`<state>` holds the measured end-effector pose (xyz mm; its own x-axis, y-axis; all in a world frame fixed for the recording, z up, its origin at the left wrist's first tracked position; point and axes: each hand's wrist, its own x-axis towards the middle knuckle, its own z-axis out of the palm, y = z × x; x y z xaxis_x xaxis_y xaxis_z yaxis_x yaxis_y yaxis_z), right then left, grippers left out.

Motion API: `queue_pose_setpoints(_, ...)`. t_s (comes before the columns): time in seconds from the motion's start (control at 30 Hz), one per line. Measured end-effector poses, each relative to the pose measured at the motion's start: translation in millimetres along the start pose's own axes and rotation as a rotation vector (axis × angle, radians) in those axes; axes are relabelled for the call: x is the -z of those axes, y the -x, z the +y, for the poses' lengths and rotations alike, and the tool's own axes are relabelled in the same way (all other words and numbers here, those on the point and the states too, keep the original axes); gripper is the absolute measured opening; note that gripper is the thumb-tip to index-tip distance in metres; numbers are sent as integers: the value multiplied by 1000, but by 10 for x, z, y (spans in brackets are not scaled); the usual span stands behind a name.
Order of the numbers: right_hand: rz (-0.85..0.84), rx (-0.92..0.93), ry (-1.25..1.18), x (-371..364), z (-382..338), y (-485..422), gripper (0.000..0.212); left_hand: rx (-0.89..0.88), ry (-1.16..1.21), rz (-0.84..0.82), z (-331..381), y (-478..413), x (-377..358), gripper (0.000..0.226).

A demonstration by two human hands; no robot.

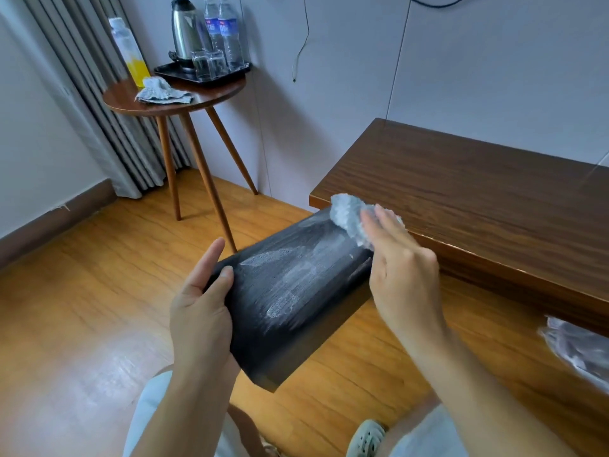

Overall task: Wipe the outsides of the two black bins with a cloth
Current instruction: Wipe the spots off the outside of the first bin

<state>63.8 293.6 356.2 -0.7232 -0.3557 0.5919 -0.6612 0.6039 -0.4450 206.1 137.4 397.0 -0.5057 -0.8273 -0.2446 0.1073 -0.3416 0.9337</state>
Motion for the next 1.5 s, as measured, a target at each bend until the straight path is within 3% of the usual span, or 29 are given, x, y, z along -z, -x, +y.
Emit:
queue_pose_setpoints(0.2,-69,268,-186,-150,-758,759,39,89,9,-46,-87,-25,-67,47)
queue_pose_setpoints(0.3,-82,365,-175,-141,-688,739,39,136,56,-37,-123,-52,-15,49)
queue_pose_setpoints(0.47,56,102,-87,-66,-51,182,35,61,27,8,-55,-56,32,40)
queue_pose_setpoints(0.57,88,18,-86,-71,-69,144,36,48,39,-4,-17,-16,-10,41)
queue_pose_setpoints(0.73,-10,348,-248,-200,-810,808,37,82,45,-36,-68,-65,-28,44)
queue_pose_setpoints(0.83,-25,406,-245,-157,-694,723,35,93,59,-29,-73,-82,28,42)
queue_pose_setpoints(1.03,29,45,-67,-32,-72,130,36,-70,8,14,-21,6,42,43)
queue_pose_setpoints(1.13,-40,118,-112,-85,-439,350,35,-88,-32,3,-91,14,7,44)
queue_pose_setpoints(1.2,-128,195,-200,-88,-683,518,38,-101,-55,-14,-148,1,4,45)
queue_pose_setpoints(1.27,-155,151,-323,-23,-736,492,40,-127,-86,-16,-190,-17,22,45)
queue_pose_setpoints(1.5,-209,-412,-844,269,-708,98,34,-274,-232,-58,-219,28,-16,32)
